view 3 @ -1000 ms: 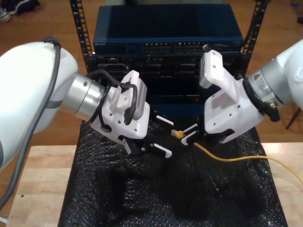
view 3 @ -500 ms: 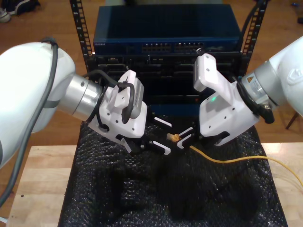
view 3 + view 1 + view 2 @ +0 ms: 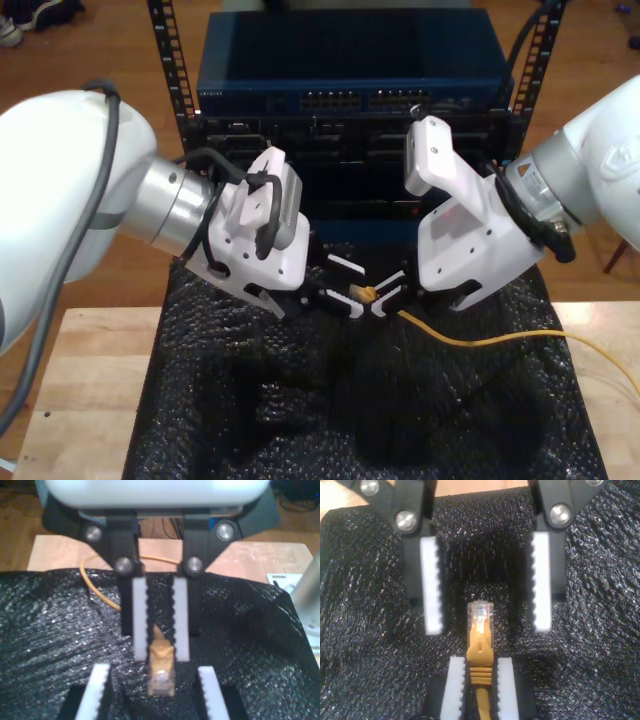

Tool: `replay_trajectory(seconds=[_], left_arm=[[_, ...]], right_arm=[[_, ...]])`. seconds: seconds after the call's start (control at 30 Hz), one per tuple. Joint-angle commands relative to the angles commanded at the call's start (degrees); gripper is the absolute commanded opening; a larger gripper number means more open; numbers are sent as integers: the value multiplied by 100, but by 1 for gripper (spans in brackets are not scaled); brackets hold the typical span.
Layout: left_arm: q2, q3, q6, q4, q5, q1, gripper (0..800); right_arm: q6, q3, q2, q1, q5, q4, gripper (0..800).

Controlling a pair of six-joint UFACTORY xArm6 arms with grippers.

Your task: Grab the cable and plug it in

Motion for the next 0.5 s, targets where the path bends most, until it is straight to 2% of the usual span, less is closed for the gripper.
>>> replay_trajectory(seconds=[0.5], left_arm=[[0,18,35,-44,26,26,339]], right_arm=[[-35,0,9,-9,0,220,6]])
